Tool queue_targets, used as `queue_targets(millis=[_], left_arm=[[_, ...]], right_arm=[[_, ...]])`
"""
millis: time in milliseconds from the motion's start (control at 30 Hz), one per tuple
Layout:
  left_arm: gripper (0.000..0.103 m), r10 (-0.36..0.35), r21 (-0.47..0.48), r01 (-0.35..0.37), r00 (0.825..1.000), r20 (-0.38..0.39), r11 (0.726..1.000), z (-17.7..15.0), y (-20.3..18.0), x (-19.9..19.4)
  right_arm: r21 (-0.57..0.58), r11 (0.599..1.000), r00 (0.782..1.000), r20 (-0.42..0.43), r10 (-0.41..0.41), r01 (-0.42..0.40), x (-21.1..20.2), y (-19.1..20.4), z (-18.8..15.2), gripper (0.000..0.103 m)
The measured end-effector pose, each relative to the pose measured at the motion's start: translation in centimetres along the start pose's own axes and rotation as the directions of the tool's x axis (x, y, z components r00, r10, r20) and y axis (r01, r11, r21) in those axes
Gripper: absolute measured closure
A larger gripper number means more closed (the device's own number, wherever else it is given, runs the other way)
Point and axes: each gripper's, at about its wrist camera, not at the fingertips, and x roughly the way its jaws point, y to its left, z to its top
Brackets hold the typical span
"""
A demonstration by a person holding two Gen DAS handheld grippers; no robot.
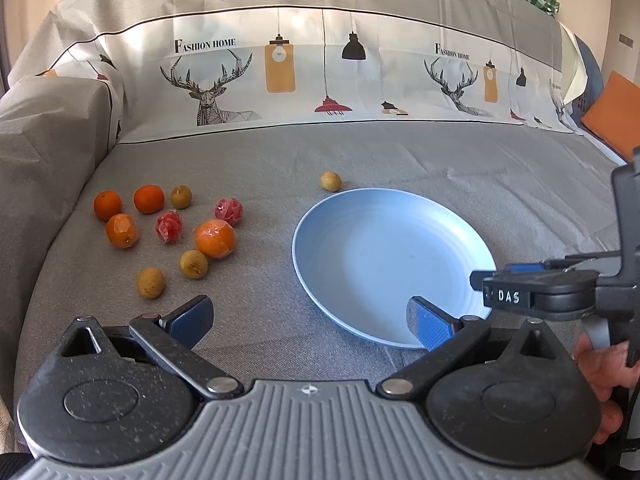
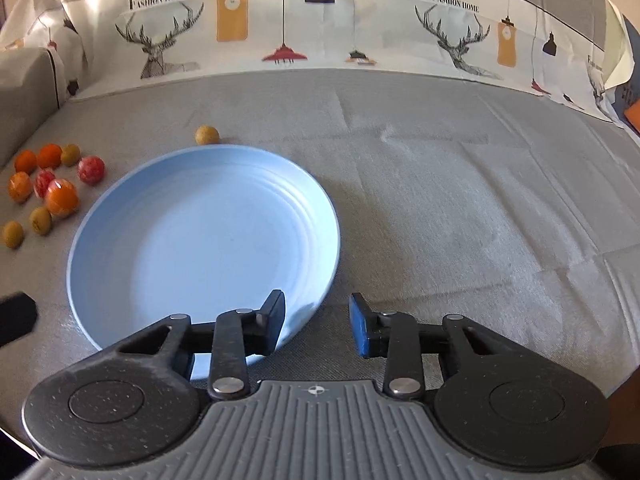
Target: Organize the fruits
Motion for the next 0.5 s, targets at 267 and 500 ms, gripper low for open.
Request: queue_targets(millis=[267, 500], left_arm=[[0.0, -0.001, 0.008, 0.001, 1.0, -0.005, 1.0, 0.0, -0.1, 0.2], [0.0, 0.0, 0.011, 0.0, 1.0, -0.004, 1.0, -0.1, -0.2, 0.2]], right_arm=[[-0.014, 1.0, 0.995, 0.102, 0.024, -0.023, -1.7, 0.2, 0.4, 0.027], [-0.054, 0.999, 0.976, 0.216, 0.013, -0.002, -3.2, 0.8, 0.5, 0.007]])
